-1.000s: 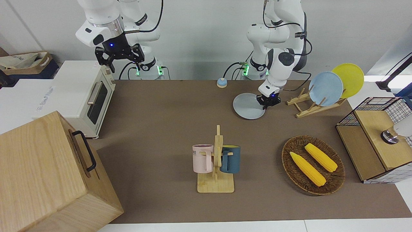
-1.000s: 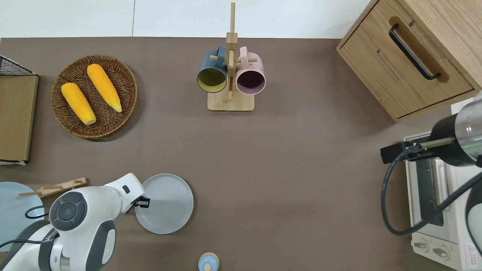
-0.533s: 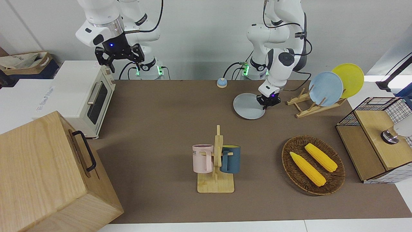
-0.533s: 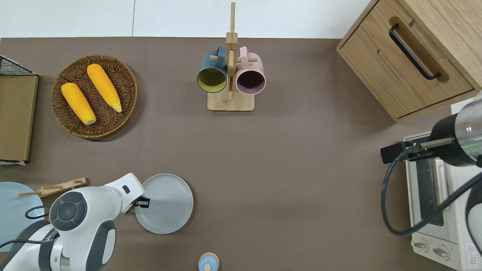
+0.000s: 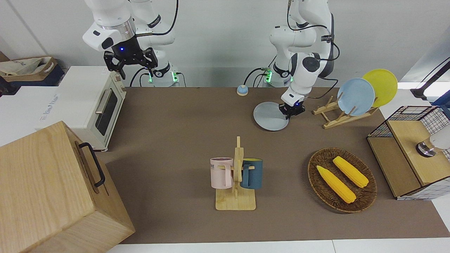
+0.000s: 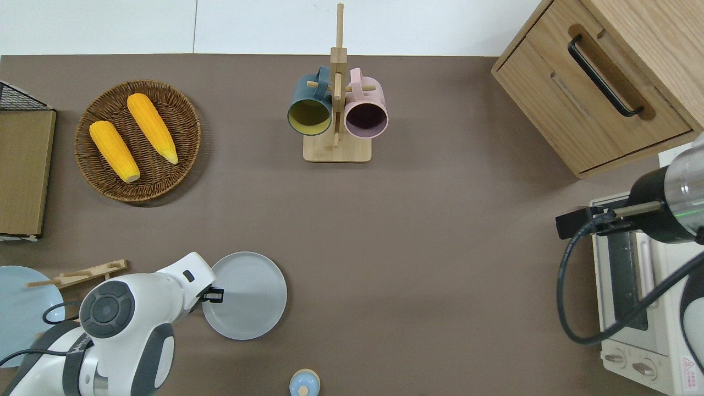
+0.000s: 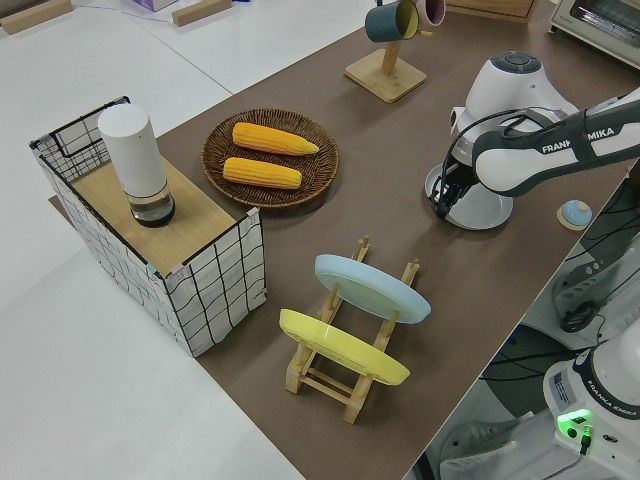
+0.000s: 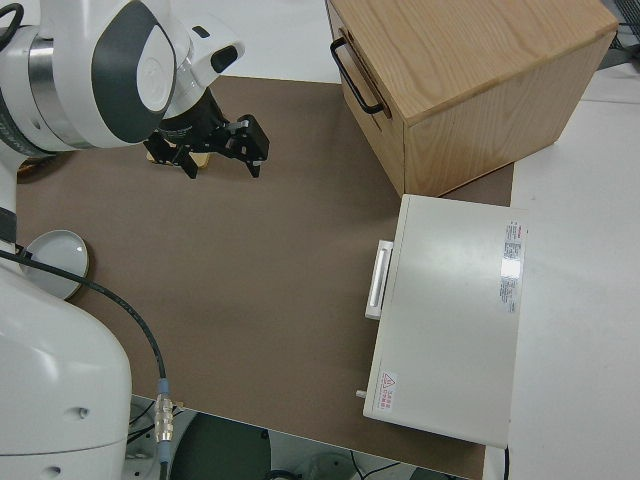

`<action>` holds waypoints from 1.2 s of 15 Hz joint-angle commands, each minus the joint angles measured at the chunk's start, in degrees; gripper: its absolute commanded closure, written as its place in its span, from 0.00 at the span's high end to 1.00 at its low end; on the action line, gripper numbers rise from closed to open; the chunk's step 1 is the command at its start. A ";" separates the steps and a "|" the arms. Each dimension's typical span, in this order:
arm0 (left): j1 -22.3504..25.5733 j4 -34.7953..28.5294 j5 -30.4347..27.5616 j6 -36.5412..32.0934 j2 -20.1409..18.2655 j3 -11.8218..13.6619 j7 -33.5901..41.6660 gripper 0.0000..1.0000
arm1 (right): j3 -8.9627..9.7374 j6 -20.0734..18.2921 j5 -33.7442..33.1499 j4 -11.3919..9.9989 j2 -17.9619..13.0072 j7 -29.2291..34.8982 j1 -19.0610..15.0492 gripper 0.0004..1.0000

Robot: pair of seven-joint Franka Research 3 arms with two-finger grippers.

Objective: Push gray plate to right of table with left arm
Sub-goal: 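Lower the left gripper against the gray plate's rim, then push the gray plate with the left gripper toward the right arm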

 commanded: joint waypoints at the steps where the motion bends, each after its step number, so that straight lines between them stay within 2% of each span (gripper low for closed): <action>1: -6.14 -0.86 -0.19 1.27 2.73 0.35 -8.86 0.00 | 0.86 -0.85 0.59 0.46 -0.17 0.05 -1.16 0.98; 10: -16.33 -0.33 -0.19 1.35 3.44 0.35 -25.65 0.00 | 0.77 -0.85 0.59 0.46 -0.17 0.14 -1.16 0.98; 15: -25.73 3.53 -0.10 1.53 8.44 0.26 -39.80 0.00 | 0.86 -0.85 0.59 0.46 -0.17 0.05 -1.16 0.98; 18: -29.52 6.25 -0.10 1.70 10.99 -0.35 -46.48 0.00 | 0.86 -0.85 0.59 0.46 -0.17 0.05 -1.16 0.98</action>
